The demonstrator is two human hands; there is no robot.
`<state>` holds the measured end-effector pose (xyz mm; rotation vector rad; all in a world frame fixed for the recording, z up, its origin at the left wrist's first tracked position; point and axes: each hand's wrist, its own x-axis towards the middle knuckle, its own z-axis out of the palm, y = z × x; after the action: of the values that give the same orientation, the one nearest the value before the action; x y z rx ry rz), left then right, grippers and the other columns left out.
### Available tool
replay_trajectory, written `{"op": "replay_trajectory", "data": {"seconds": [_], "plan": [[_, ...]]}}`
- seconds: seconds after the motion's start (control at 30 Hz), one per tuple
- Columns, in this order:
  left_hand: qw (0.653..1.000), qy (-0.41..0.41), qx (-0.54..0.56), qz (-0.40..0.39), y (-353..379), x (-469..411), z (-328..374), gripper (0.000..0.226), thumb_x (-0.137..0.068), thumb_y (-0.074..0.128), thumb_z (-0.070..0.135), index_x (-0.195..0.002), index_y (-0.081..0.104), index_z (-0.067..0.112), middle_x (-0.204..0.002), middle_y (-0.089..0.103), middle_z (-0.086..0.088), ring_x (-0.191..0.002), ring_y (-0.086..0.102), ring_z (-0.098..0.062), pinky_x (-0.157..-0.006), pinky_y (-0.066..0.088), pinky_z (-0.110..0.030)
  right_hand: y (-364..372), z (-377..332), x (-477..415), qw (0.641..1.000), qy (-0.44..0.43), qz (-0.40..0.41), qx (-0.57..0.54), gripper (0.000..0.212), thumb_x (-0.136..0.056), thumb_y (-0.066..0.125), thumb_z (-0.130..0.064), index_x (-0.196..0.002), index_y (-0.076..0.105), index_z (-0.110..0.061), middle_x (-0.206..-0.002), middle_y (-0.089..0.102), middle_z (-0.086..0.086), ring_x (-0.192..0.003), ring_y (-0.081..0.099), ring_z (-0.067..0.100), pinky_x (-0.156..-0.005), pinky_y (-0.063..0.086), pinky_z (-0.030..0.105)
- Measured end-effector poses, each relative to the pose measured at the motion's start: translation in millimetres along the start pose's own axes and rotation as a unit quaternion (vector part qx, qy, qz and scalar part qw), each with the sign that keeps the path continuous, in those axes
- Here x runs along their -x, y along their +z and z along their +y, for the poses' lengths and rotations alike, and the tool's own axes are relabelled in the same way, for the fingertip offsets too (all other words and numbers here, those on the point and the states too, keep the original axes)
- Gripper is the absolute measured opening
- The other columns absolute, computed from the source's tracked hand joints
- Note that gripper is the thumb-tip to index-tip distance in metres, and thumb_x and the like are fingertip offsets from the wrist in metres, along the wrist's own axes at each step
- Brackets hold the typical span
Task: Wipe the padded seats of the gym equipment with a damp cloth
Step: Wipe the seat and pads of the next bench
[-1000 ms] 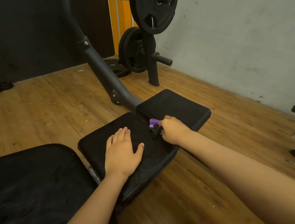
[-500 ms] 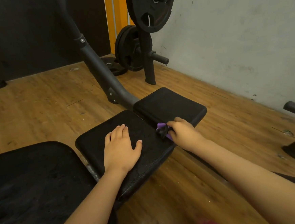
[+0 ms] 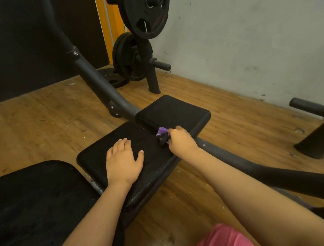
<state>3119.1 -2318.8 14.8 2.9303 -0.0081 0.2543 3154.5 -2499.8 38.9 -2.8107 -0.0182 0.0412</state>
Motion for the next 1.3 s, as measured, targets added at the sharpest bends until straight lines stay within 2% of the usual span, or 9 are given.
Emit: {"op": "replay_trajectory", "data": {"seconds": [0.27,0.47,0.6,0.73,0.8,0.9,1.07,1.2,1.3], "plan": [[0.994,0.070,-0.083,-0.030,-20.3,38.1,12.7,0.049,-0.102,0.032,0.040,-0.144,0.038,0.016,-0.152,0.036,-0.002,-0.140,0.031,-0.017,-0.117,0.023,-0.037,-18.6,29.5,36.3,0.998,0.054,0.021,0.011,0.028,-0.092,0.058,-0.023,-0.119,0.057,-0.013,-0.116,0.051,0.012,-0.107,0.054,0.031,-0.081,0.049,0.035],[0.990,0.070,-0.107,-0.056,-34.7,62.7,5.0,0.048,-0.100,0.036,0.042,-0.142,0.041,0.018,-0.144,0.044,-0.001,-0.134,0.040,-0.017,-0.114,0.028,-0.037,-57.7,64.2,63.0,0.981,0.162,0.103,-0.029,0.032,-0.092,0.060,-0.029,-0.120,0.059,-0.014,-0.118,0.052,0.011,-0.107,0.054,0.030,-0.076,0.044,0.035],[0.989,0.070,-0.115,-0.068,-49.7,76.7,11.7,0.049,-0.098,0.041,0.043,-0.140,0.043,0.017,-0.139,0.048,-0.001,-0.130,0.044,-0.018,-0.111,0.032,-0.037,-74.3,64.8,84.6,0.980,0.115,0.134,-0.090,0.022,-0.090,0.058,-0.022,-0.109,0.063,-0.012,-0.111,0.056,0.010,-0.098,0.057,0.027,-0.082,0.052,0.041],[0.988,0.081,-0.118,-0.057,-67.4,93.4,18.3,0.048,-0.098,0.042,0.042,-0.139,0.043,0.016,-0.137,0.050,-0.002,-0.127,0.046,-0.019,-0.109,0.035,-0.038,-80.8,52.9,110.4,0.980,0.072,0.146,-0.118,0.022,-0.088,0.051,-0.010,-0.107,0.063,-0.010,-0.098,0.058,0.011,-0.089,0.057,0.030,-0.067,0.040,0.029],[0.988,0.082,-0.117,-0.053,-74.1,102.9,17.7,0.047,-0.098,0.043,0.042,-0.138,0.044,0.017,-0.136,0.051,-0.002,-0.127,0.047,-0.019,-0.109,0.035,-0.038,-80.8,48.1,123.1,0.979,0.058,0.149,-0.129,0.023,-0.089,0.051,-0.009,-0.108,0.062,-0.010,-0.100,0.059,0.013,-0.085,0.057,0.030,-0.066,0.037,0.027],[0.990,0.081,-0.110,-0.040,-82.6,118.0,12.3,0.045,-0.097,0.044,0.041,-0.136,0.045,0.018,-0.132,0.052,-0.001,-0.124,0.049,-0.019,-0.107,0.037,-0.037,-79.0,41.3,140.5,0.979,0.046,0.140,-0.138,0.008,-0.090,0.051,-0.010,-0.091,0.058,-0.012,-0.094,0.058,0.010,-0.076,0.051,0.023,-0.064,0.037,0.027],[0.995,0.061,-0.079,-0.022,-92.6,148.1,-2.3,0.045,-0.097,0.044,0.040,-0.136,0.045,0.017,-0.130,0.054,-0.001,-0.121,0.051,-0.020,-0.103,0.039,-0.036,-68.8,21.0,166.3,0.979,0.004,0.127,-0.162,0.010,-0.092,0.051,-0.011,-0.091,0.061,-0.012,-0.094,0.062,0.011,-0.084,0.059,0.025,-0.070,0.048,0.035],[0.997,0.064,-0.031,0.008,-107.2,171.0,-14.0,0.042,-0.097,0.047,0.036,-0.135,0.046,0.019,-0.127,0.058,0.000,-0.114,0.057,-0.017,-0.095,0.046,-0.034,-65.5,-5.9,184.4,0.978,-0.039,0.114,-0.172,0.010,-0.092,0.052,-0.013,-0.088,0.060,-0.018,-0.092,0.061,0.009,-0.079,0.059,0.020,-0.063,0.040,0.028],[0.998,0.062,0.013,0.029,-120.3,183.4,-24.8,0.037,-0.097,0.047,0.034,-0.133,0.048,0.021,-0.115,0.065,0.005,-0.101,0.063,-0.015,-0.086,0.051,-0.035,-72.0,-23.4,194.7,0.978,-0.067,0.104,-0.168,0.014,-0.092,0.054,-0.012,-0.083,0.056,-0.022,-0.090,0.060,0.007,-0.077,0.058,0.018,-0.058,0.036,0.025]]}}
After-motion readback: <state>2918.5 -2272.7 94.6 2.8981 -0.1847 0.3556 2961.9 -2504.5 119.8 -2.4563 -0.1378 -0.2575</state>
